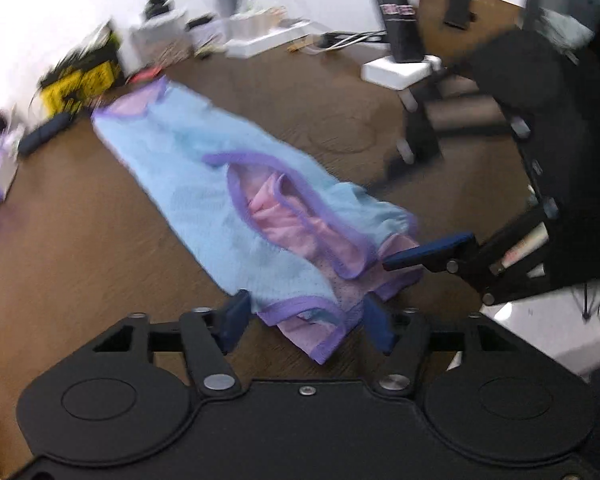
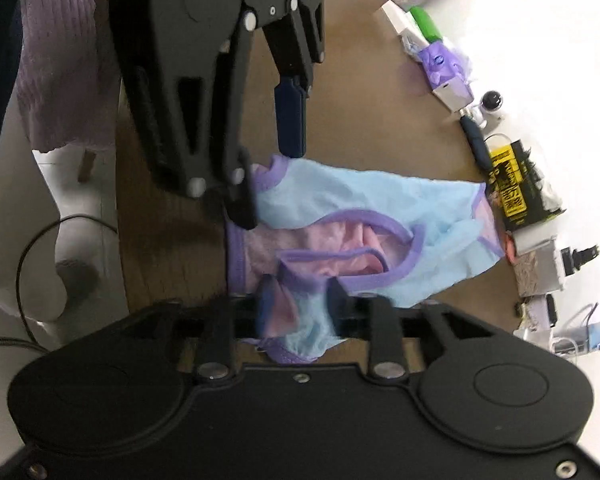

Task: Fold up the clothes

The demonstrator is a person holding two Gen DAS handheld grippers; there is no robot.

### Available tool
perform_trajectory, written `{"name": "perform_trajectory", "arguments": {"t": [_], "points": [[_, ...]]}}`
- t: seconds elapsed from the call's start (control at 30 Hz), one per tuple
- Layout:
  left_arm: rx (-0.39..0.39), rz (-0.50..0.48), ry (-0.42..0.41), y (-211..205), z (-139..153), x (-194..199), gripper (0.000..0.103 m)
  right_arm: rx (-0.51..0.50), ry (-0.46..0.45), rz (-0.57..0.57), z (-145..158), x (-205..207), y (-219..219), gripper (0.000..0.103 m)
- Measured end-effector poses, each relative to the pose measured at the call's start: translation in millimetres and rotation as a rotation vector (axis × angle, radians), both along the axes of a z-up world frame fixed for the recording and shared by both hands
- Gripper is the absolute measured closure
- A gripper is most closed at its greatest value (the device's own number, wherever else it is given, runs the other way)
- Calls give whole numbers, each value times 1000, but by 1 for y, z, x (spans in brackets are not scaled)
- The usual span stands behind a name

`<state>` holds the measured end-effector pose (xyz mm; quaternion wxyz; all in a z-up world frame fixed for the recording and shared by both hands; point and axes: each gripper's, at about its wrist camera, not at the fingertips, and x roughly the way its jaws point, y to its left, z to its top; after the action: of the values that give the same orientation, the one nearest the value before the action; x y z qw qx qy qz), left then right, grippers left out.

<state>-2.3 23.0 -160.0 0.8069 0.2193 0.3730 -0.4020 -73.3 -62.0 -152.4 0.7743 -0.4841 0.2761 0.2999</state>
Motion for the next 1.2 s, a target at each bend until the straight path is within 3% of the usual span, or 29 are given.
{"name": "perform_trajectory", "arguments": {"t": [0.03,0.3,0.4,0.43,0.47,0.5,0.53,0.57,0.67,0.8,0.97,1.13,1.2], "points": [[2,-34,-10,1,1,0,30,14,-8,-3,2,-1,-3,24],[20,-234,-15,-15,-11,19,30,105,181,-43,1,25,-26,26],[49,-199,57,-22,-20,32,33,157,267,-68,-2,37,-31,46],[53,-186,85,-23,-22,36,41,169,290,-86,-2,42,-32,57],[44,-177,103,-23,-22,39,58,179,312,-106,-3,46,-34,65],[33,-172,114,-22,-22,41,67,183,334,-125,-4,49,-36,68],[20,-164,111,-20,-22,42,85,180,347,-130,-5,50,-36,86],[7,-158,103,-18,-23,41,91,173,357,-132,-6,50,-36,96],[0,-189,159,-16,-23,32,93,159,386,-126,-6,43,-38,96],[-2,-327,230,-14,-8,6,94,118,443,-61,7,20,-37,97],[-45,-343,165,-12,19,20,94,166,400,-50,42,28,-46,96],[-20,-263,47,-23,27,87,94,131,275,-43,58,78,-46,96],[-50,-194,51,-24,27,120,94,90,229,-32,55,113,-45,96]]}}
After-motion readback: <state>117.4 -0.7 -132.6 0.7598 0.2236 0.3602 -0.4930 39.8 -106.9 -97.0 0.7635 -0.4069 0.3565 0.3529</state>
